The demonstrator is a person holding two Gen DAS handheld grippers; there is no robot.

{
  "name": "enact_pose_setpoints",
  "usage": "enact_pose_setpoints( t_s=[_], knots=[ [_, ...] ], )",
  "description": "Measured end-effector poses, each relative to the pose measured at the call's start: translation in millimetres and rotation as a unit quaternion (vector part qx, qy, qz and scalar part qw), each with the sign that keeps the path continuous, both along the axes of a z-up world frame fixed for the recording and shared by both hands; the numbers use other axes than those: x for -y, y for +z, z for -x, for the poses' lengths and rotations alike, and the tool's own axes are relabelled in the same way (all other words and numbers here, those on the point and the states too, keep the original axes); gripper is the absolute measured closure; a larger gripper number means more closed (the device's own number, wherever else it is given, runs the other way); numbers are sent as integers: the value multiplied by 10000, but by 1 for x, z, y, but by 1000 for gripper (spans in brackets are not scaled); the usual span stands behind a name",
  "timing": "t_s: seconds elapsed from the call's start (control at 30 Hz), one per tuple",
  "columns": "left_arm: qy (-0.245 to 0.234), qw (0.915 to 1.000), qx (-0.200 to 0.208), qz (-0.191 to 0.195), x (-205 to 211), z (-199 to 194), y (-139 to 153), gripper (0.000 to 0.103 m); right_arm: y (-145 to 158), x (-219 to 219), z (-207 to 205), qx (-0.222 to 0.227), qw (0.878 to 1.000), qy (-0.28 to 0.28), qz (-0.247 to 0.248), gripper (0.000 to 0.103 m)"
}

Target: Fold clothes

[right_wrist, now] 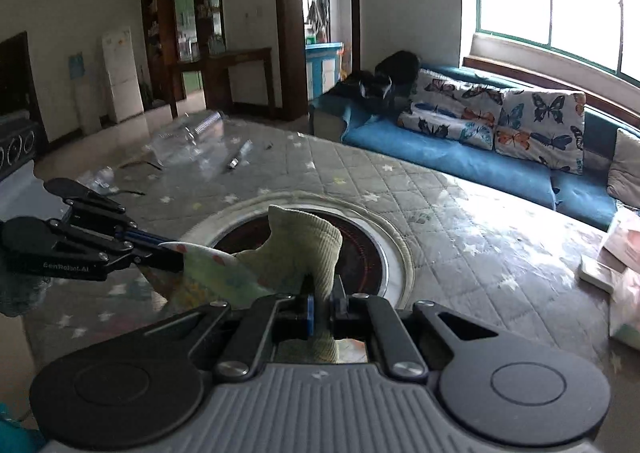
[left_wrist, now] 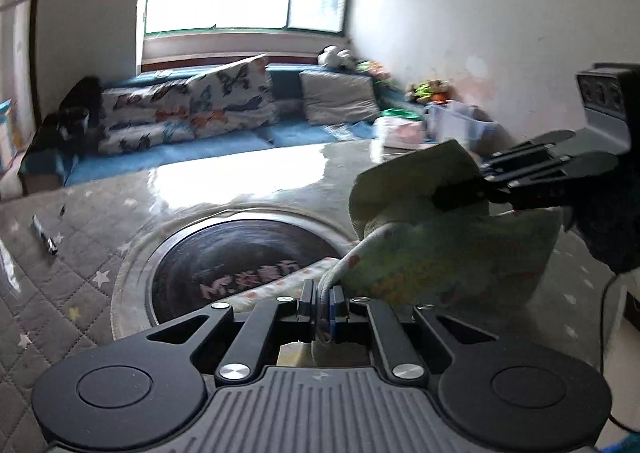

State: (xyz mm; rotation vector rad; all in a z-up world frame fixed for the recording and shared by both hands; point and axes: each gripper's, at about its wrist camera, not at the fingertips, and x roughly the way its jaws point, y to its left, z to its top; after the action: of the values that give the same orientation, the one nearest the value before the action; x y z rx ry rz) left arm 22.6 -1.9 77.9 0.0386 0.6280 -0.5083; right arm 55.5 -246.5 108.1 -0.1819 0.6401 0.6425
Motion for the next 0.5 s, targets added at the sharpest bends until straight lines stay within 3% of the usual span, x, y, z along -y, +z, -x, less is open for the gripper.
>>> enact_pose_setpoints(
  t_s=[0.3, 0.4, 0.5],
  knots=[
    [437, 9958, -804, -64, -7, -71, -48, 96, -61, -18, -69, -535, 9976, -427, 86, 91],
    [508, 9939, -972, -73, -7, -78, -58, 92, -68, -10, -75, -530, 9965, -649, 28, 81],
    [548, 9933, -1012, -86, -8, -80, -59, 90, -66, 4, -70, -502, 9955, -802, -23, 80]
  ],
)
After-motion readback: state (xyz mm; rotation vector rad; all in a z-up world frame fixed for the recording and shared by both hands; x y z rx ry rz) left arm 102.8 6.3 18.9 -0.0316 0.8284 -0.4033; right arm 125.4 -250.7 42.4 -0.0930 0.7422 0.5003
